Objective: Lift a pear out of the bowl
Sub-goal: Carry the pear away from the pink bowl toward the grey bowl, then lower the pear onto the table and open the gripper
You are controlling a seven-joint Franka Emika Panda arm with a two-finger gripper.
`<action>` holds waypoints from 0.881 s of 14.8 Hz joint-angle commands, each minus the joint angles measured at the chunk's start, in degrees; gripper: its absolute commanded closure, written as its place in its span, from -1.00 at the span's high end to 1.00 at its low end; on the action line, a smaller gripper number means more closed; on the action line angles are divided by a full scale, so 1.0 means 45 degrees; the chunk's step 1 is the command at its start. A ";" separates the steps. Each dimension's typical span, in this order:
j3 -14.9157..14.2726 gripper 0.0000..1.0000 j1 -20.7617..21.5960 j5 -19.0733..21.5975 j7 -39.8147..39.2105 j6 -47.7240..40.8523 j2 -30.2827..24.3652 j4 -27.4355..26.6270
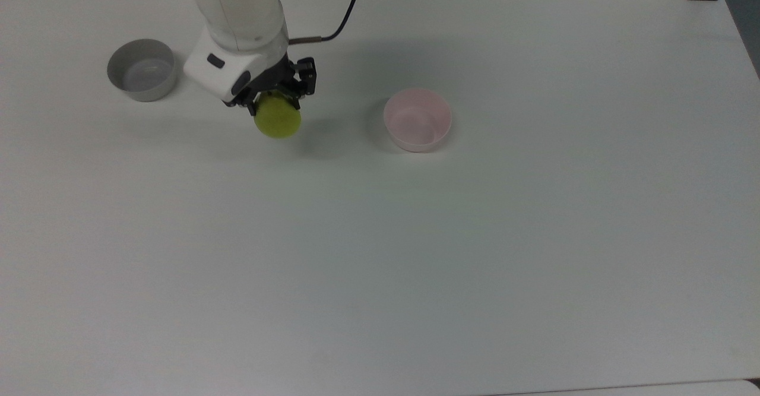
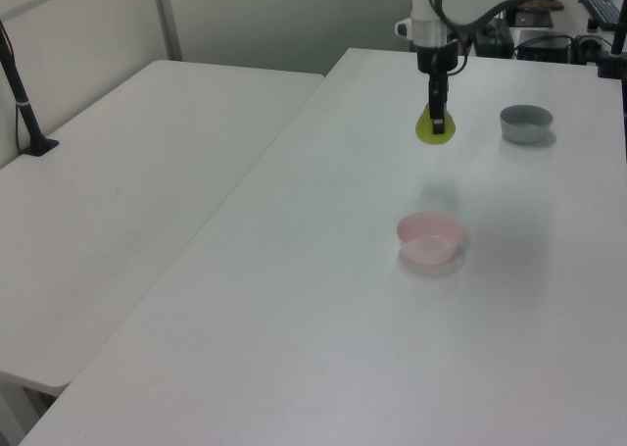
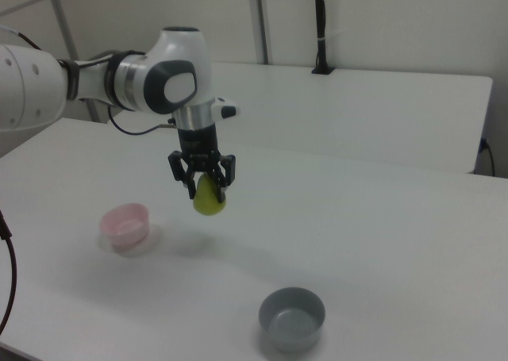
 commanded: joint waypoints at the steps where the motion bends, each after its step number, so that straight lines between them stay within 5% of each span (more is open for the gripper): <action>1: -0.0026 -0.21 0.0103 0.0033 -0.0014 0.0698 0.0448 -0.0254; 13: 0.0033 -0.04 0.0337 0.0130 -0.0092 0.1382 0.1581 -0.0371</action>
